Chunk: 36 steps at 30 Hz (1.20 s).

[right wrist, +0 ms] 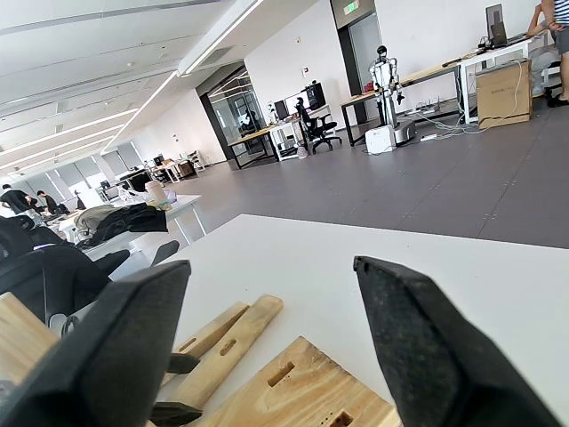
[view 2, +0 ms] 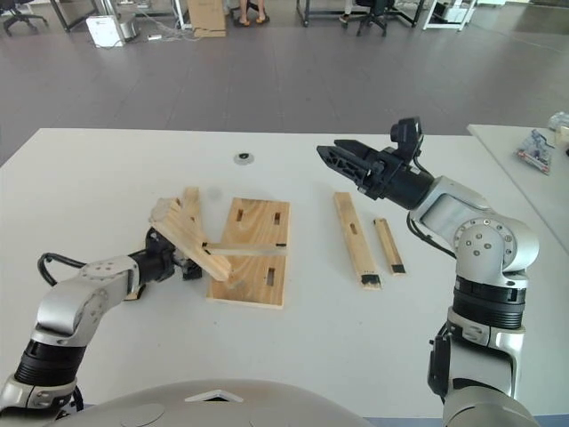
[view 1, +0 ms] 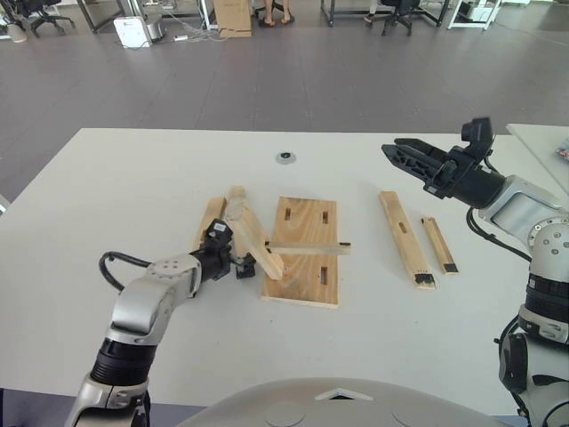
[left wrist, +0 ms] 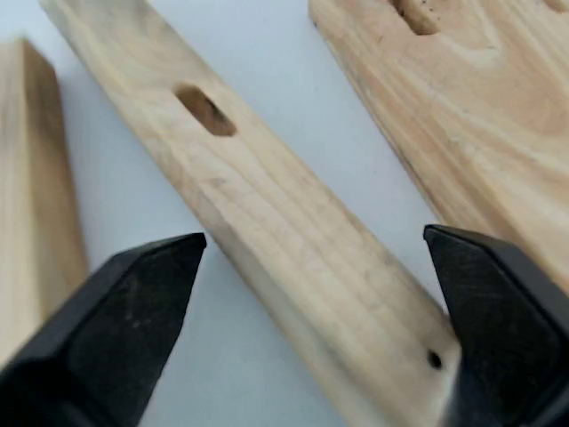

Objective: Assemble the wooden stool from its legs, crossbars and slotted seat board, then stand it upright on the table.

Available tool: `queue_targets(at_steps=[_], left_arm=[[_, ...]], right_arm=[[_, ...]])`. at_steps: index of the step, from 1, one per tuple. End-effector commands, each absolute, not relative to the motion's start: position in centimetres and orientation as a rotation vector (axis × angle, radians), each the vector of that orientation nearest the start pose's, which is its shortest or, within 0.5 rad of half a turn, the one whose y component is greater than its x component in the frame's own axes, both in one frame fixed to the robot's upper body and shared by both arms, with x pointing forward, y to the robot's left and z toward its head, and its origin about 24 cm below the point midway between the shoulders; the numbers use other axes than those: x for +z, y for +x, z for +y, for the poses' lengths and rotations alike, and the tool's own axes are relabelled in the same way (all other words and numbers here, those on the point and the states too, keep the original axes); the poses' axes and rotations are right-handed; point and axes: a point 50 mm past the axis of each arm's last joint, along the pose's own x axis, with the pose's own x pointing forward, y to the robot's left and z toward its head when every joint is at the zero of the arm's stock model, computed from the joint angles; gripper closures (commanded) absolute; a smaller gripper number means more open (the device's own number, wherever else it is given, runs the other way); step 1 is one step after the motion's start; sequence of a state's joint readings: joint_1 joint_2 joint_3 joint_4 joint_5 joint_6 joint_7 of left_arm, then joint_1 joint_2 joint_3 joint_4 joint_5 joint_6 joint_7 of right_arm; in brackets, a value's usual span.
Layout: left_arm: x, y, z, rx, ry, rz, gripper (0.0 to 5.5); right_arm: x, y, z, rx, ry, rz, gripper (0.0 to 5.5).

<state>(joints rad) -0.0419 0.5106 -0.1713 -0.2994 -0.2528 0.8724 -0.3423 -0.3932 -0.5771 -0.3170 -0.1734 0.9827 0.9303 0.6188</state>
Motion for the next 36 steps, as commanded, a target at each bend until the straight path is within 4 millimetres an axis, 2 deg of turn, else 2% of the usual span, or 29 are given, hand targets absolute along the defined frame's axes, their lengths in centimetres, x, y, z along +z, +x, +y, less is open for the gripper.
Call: queue_targets(at_steps=[1,4,13,16,21,24,27,30,32,34,36], left_arm=[[1.5,20.9,22.5,-0.436,0.553,0.861,1.18],[1.9,20.9,24.8,-0.45,0.637,0.896,1.72],[1.8,21.8,24.1,-0.492,0.526,0.822,3.21],[2.1,22.3,23.8,-0.526,0.437,0.783,3.63],[4.1,23.7,22.5,-0.632,0.184,0.639,4.4],[5.7,24.6,22.1,-0.668,0.048,0.569,4.49],[8.5,26.0,22.7,-0.657,-0.032,0.461,4.49],[13.0,27.9,23.8,-0.66,-0.158,0.326,4.49],[17.8,28.8,23.0,-0.812,-0.397,0.187,4.49],[22.5,28.5,21.5,-1.073,-0.617,0.058,4.49],[25.7,27.7,20.4,-1.281,-0.778,-0.034,4.49]], right_arm=[[18.7,27.4,-21.0,0.854,0.394,0.095,2.06],[18.6,27.3,-21.0,0.843,0.397,0.091,2.06],[18.3,27.6,-21.3,0.806,0.4,0.091,2.06],[18.2,27.8,-21.3,0.791,0.407,0.089,2.06],[18.4,28.3,-21.5,0.768,0.402,0.08,2.06],[18.4,28.6,-21.6,0.76,0.4,0.075,2.06],[18.6,28.8,-21.6,0.762,0.4,0.068,2.06],[19.5,29.0,-21.3,0.785,0.431,0.04,2.06],[21.3,29.1,-20.3,0.892,0.502,-0.021,2.06],[24.0,28.7,-18.9,1.047,0.585,-0.113,1.76],[26.2,28.2,-18.2,1.172,0.663,-0.197,1.37]])
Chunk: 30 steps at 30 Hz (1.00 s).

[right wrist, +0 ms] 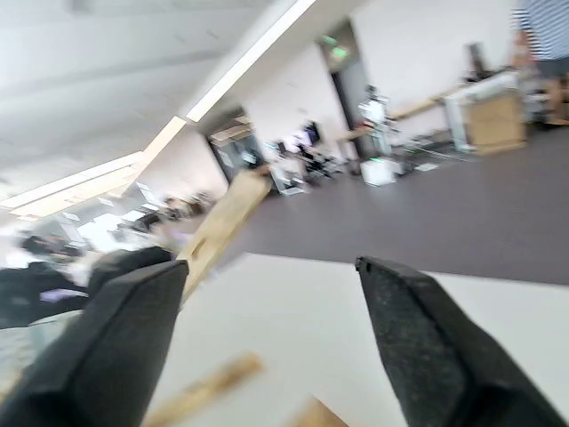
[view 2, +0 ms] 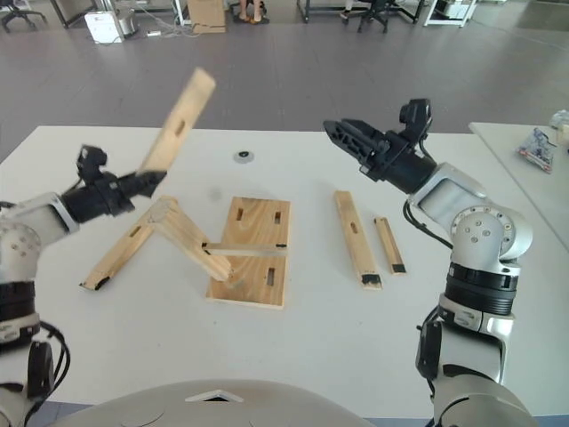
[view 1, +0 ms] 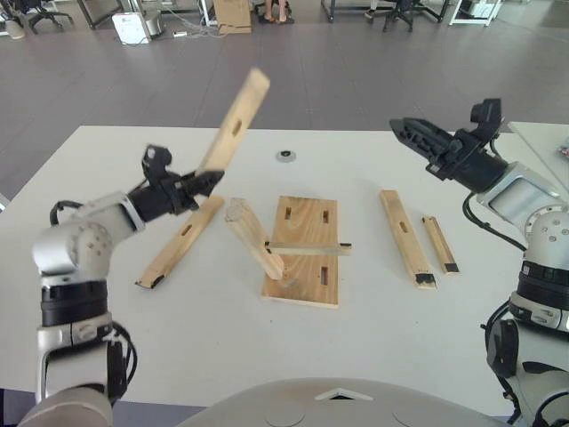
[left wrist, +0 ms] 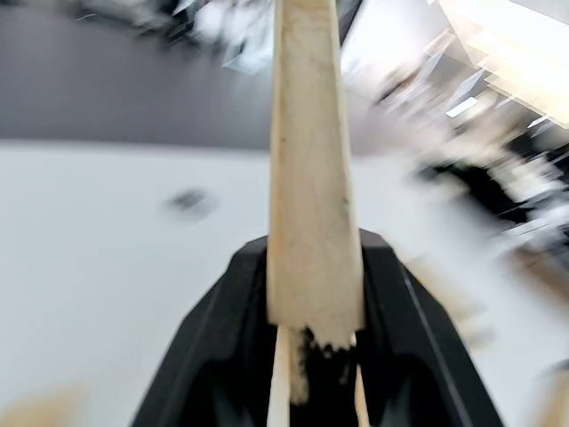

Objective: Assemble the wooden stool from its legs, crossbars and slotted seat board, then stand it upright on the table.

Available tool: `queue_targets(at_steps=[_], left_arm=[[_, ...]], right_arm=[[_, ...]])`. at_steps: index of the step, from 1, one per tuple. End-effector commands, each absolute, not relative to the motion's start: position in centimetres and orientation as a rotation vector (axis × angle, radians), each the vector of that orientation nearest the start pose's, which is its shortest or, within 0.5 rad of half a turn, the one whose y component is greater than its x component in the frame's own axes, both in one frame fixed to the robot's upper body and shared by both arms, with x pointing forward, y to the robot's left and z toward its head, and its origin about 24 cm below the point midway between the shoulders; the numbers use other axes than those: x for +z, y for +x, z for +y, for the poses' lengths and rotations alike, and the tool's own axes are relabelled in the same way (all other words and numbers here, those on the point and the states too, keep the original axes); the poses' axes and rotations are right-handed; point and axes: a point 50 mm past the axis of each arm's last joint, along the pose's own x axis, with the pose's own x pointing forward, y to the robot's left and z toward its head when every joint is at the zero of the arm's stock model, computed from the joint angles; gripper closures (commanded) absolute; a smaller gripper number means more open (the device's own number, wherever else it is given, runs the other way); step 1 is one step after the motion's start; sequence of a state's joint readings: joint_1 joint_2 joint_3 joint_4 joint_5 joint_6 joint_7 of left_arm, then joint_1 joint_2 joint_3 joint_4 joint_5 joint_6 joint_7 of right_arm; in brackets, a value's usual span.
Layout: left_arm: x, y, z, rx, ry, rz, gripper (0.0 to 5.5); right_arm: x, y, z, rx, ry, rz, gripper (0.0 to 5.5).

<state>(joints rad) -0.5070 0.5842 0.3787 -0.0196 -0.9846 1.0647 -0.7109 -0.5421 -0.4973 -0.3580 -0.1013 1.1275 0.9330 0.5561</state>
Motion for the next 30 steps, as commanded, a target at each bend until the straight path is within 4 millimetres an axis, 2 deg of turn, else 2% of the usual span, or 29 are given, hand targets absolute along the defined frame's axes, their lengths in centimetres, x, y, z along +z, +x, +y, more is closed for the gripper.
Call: queue_targets(at_steps=[1,4,7,12,18,26,30], left_arm=[[26.9,27.3,19.8,-1.364,-0.843,-0.068,4.49],[28.9,26.8,17.3,-1.543,-1.04,-0.123,4.49],[28.5,25.9,14.2,-1.683,-1.068,-0.096,4.49],[27.0,24.8,11.1,-1.721,-1.177,-0.093,4.49],[26.6,24.1,8.4,-1.678,-1.311,-0.077,4.49],[25.1,23.8,8.2,-1.79,-1.201,0.06,4.49],[24.3,24.0,10.1,-1.975,-1.051,0.252,4.49]], right_arm=[[27.4,27.9,-18.1,1.228,0.711,-0.243,1.16],[30.1,27.8,-18.4,1.333,0.859,-0.369,0.62],[32.0,28.1,-18.8,1.395,0.991,-0.463,0.11],[33.3,28.1,-17.1,1.507,1.055,-0.436,0.1],[34.1,27.8,-14.6,1.647,1.004,-0.348,0.1],[35.1,28.1,-13.4,1.742,0.947,-0.31,0.1],[35.1,28.8,-13.7,1.728,0.939,-0.307,0.1]])
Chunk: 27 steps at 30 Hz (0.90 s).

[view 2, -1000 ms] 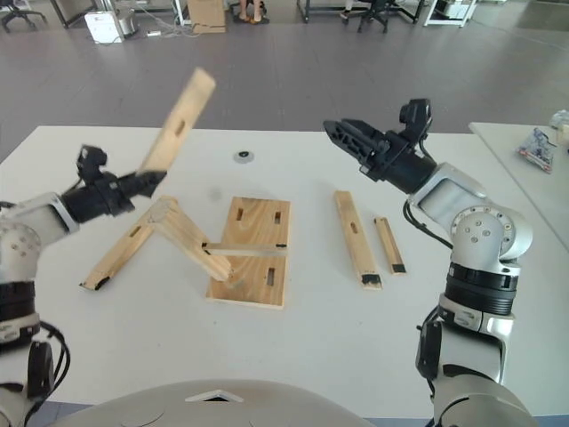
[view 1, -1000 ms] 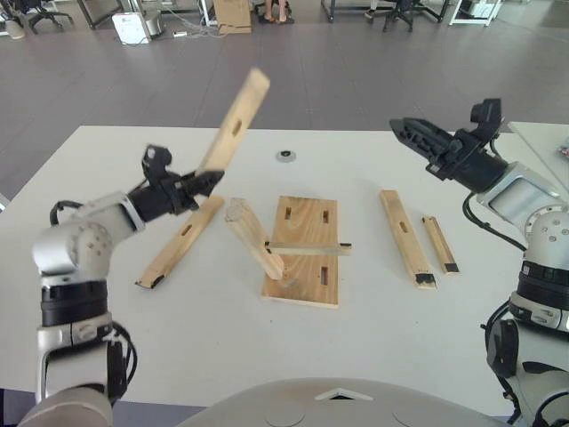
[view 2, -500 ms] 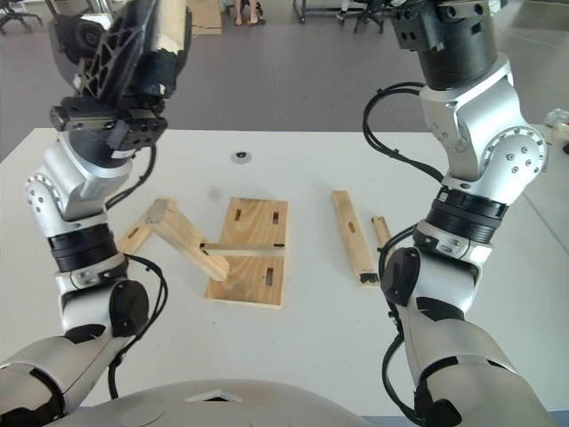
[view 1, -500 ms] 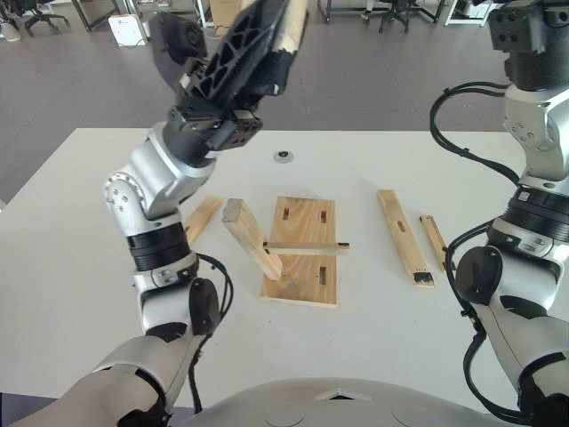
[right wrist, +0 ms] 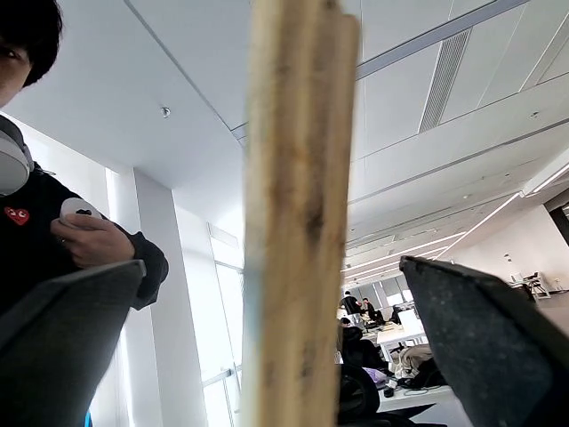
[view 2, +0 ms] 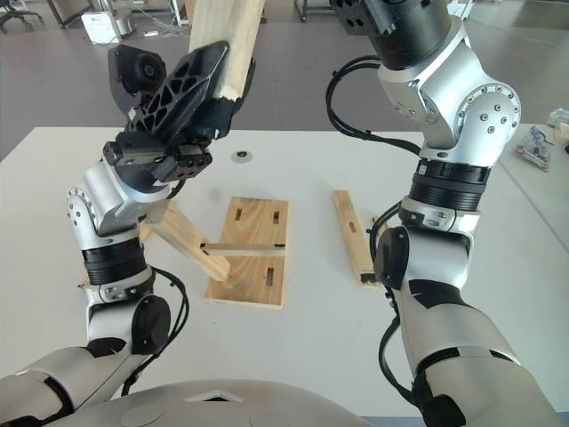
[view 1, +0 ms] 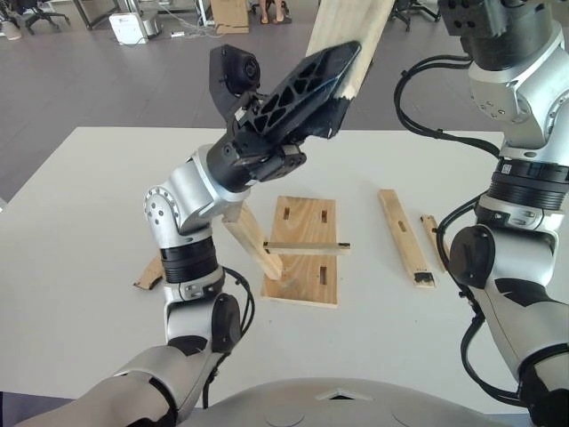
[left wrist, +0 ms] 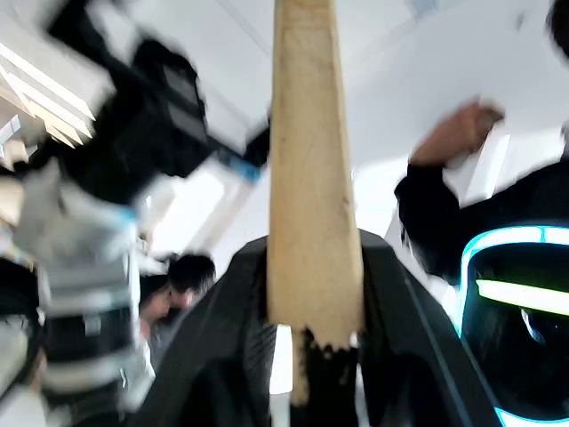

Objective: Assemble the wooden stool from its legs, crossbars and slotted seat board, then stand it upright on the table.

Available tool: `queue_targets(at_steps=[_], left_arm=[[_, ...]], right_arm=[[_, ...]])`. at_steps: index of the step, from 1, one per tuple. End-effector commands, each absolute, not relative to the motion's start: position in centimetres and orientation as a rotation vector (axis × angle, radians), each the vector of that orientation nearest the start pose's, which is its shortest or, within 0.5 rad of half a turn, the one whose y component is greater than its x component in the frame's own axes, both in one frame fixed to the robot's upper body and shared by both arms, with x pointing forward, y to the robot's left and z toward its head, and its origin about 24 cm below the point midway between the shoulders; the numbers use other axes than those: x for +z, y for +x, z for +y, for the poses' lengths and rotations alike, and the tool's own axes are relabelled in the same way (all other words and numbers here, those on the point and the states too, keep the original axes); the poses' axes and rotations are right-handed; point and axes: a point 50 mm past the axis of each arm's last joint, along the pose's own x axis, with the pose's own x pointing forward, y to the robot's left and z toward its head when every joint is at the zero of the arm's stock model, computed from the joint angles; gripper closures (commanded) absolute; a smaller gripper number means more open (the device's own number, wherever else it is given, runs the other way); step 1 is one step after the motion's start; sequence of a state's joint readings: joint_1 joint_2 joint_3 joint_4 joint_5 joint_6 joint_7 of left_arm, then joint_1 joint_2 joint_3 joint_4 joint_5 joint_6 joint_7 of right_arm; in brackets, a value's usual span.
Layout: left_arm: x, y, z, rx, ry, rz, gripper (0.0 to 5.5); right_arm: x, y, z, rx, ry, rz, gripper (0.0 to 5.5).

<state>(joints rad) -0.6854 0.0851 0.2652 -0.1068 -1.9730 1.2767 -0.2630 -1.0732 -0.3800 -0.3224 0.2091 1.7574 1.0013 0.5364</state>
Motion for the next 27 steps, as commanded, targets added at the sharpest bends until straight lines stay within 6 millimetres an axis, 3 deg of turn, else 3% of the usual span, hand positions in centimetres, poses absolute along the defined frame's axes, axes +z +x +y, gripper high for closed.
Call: queue_targets(at_steps=[1,3,6,13,19,24,27], left_arm=[[24.2,24.1,10.6,-2.012,-1.029,0.315,4.49],[24.0,24.1,11.7,-2.068,-1.007,0.438,4.49],[24.2,24.2,13.2,-2.105,-1.002,0.583,4.49],[25.2,24.2,15.0,-2.124,-1.014,0.742,4.49],[25.6,24.4,15.1,-2.122,-1.011,0.743,4.49],[26.1,24.7,14.8,-2.122,-0.993,0.678,4.49],[25.5,25.3,14.2,-2.033,-0.988,0.535,4.49]], right_arm=[[35.4,28.7,-13.8,1.739,0.933,-0.317,0.1],[35.9,28.5,-14.0,1.769,0.918,-0.339,0.1],[35.9,27.3,-13.9,1.845,0.866,-0.343,0.63],[33.7,26.5,-13.2,1.87,0.826,-0.254,1.89],[33.4,26.6,-13.8,1.838,0.822,-0.259,3.13],[33.2,26.7,-13.6,1.831,0.808,-0.248,3.2],[33.2,27.2,-13.6,1.768,0.801,-0.251,3.23]])
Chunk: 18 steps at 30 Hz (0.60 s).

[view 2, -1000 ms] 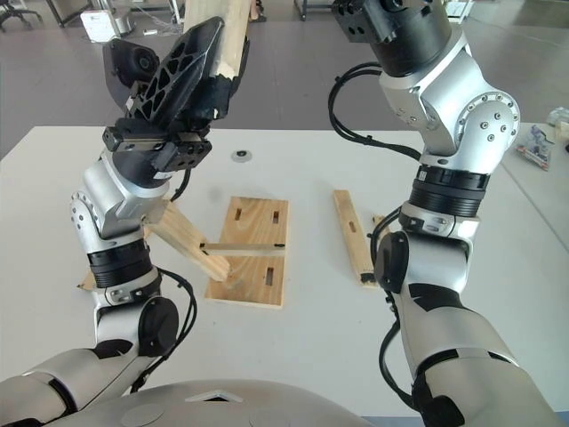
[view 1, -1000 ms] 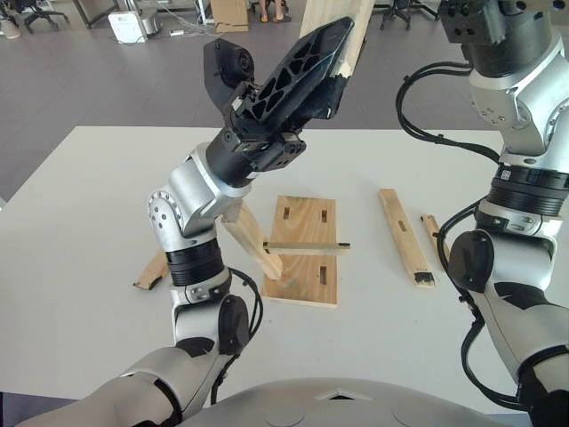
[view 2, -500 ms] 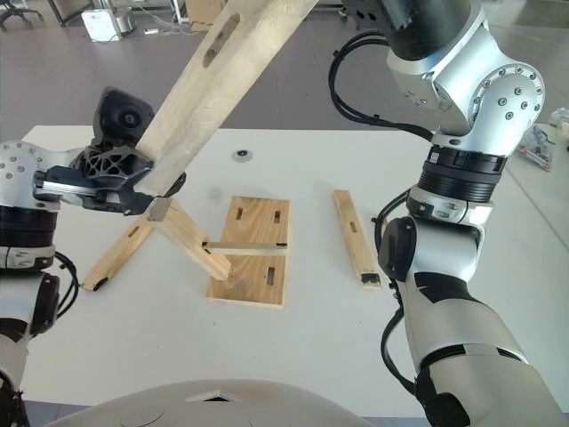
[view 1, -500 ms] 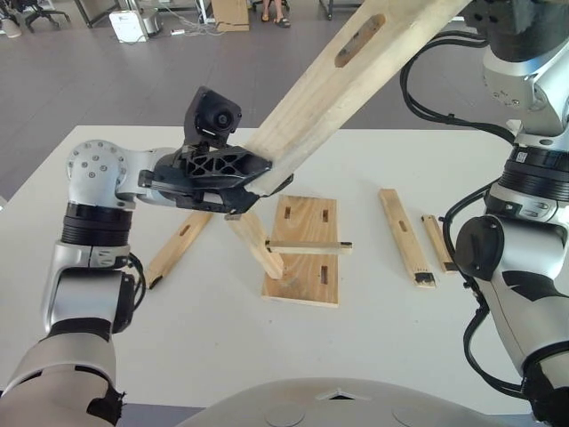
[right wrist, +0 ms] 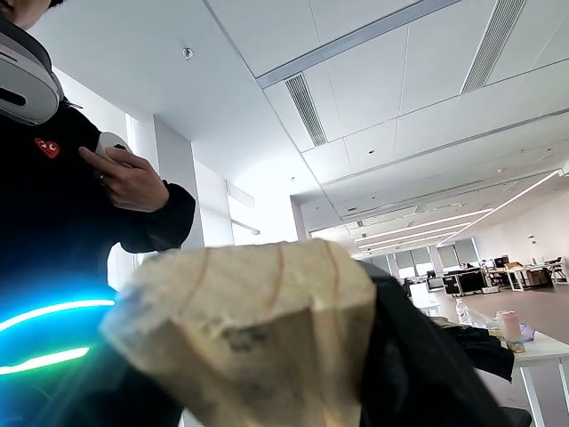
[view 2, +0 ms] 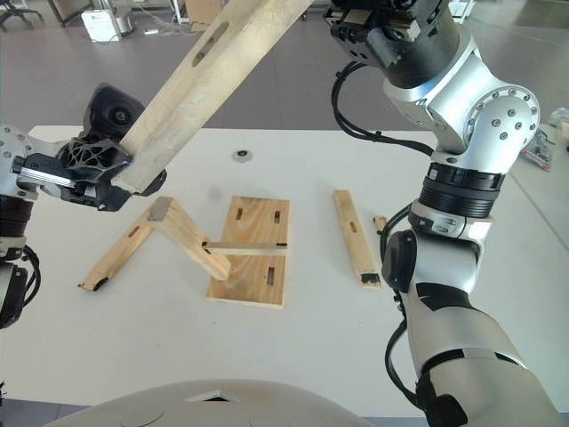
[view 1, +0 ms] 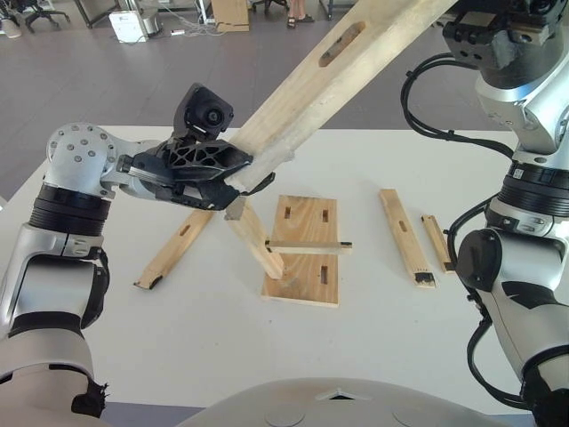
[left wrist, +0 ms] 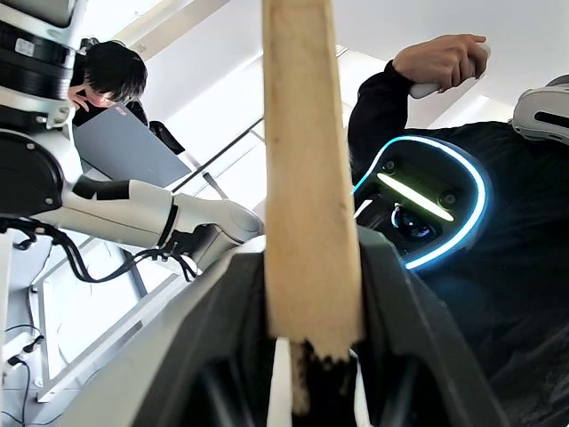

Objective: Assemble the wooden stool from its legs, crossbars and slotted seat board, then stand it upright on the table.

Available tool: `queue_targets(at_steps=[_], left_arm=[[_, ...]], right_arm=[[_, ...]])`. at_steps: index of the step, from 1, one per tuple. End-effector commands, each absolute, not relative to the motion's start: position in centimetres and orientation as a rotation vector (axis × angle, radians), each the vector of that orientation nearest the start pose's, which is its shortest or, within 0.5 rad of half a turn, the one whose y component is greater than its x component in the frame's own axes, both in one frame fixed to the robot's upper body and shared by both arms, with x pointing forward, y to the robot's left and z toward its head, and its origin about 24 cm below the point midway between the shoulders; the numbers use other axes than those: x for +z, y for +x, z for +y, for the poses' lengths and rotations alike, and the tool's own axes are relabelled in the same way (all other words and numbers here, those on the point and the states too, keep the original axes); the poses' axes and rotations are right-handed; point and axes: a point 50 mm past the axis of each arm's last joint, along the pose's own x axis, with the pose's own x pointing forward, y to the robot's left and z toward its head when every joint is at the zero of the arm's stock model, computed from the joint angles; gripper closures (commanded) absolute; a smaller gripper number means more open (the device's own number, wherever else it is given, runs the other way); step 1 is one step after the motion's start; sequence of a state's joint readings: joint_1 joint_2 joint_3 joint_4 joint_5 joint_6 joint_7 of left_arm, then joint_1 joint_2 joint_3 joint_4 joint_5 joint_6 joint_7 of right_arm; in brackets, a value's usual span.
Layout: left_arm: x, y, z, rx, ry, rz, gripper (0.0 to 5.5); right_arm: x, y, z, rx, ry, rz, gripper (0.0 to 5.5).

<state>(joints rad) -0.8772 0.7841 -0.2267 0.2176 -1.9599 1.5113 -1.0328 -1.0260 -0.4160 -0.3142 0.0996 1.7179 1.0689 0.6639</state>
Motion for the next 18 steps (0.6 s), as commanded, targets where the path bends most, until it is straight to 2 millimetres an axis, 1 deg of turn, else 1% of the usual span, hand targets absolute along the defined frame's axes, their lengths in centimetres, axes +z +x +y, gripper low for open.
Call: queue_targets(at_steps=[1,2,3,4,5,8,11,13,15,18], left_arm=[[25.3,25.4,14.2,-1.995,-0.985,0.489,4.49],[25.2,25.2,13.9,-1.962,-0.973,0.423,4.12],[25.0,25.0,13.7,-1.93,-0.96,0.38,3.9],[24.9,25.2,13.8,-1.876,-0.972,0.334,3.68],[24.8,25.5,13.9,-1.824,-0.994,0.295,3.35],[24.8,26.1,14.6,-1.718,-1.028,0.236,2.8],[24.6,26.5,15.8,-1.605,-1.032,0.219,2.75],[24.6,27.0,17.4,-1.494,-1.053,0.198,2.75],[24.5,27.6,19.2,-1.387,-1.092,0.168,2.75],[23.1,27.3,20.2,-1.282,-1.084,0.22,2.75]], right_arm=[[33.3,27.5,-13.8,1.743,0.8,-0.256,3.25],[33.3,27.7,-14.1,1.722,0.802,-0.261,3.26],[33.4,27.9,-14.3,1.706,0.802,-0.264,3.31],[33.4,28.1,-14.6,1.683,0.782,-0.258,3.33],[33.3,28.3,-14.8,1.668,0.765,-0.25,3.34],[33.1,28.8,-15.7,1.622,0.702,-0.203,3.34],[33.0,29.1,-16.3,1.592,0.613,-0.154,3.36],[33.4,29.3,-17.1,1.571,0.569,-0.147,3.38],[33.9,29.5,-17.8,1.558,0.561,-0.158,3.38],[34.3,29.7,-18.2,1.544,0.535,-0.177,3.38]])
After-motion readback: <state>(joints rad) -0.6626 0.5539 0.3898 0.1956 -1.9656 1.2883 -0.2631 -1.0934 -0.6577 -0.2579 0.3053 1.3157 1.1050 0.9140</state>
